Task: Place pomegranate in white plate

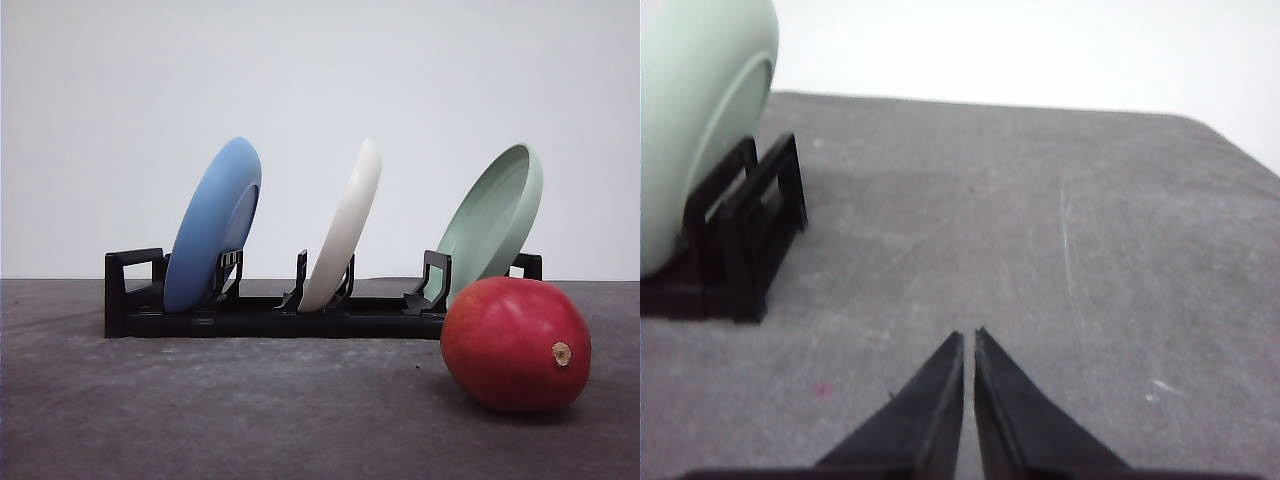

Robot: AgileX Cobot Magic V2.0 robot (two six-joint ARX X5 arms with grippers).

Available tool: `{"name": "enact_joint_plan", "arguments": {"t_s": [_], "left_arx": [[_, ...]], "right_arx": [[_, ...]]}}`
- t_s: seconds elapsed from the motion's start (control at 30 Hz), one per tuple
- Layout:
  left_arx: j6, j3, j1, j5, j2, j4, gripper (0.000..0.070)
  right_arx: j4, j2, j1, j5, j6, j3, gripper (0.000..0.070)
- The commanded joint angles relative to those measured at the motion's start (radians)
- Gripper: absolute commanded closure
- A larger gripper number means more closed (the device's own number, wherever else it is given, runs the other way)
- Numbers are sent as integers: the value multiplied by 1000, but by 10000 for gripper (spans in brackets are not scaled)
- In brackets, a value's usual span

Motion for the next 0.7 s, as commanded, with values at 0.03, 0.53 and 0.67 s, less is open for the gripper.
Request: {"name": "enact_joint_plan", "arguments": {"t_s": [0.03,0.53,0.67], "left_arx": [[-86,-9,0,-1,-2,30,700],[-303,420,-27,188,229,-201,699],[-303,568,-35,342,369,-264,699]], "right_arx": [[20,-3,1,-9,130,-4,685],[-187,196,1,-179,486,420,695],[-290,310,1,-300,414,590,694]]}}
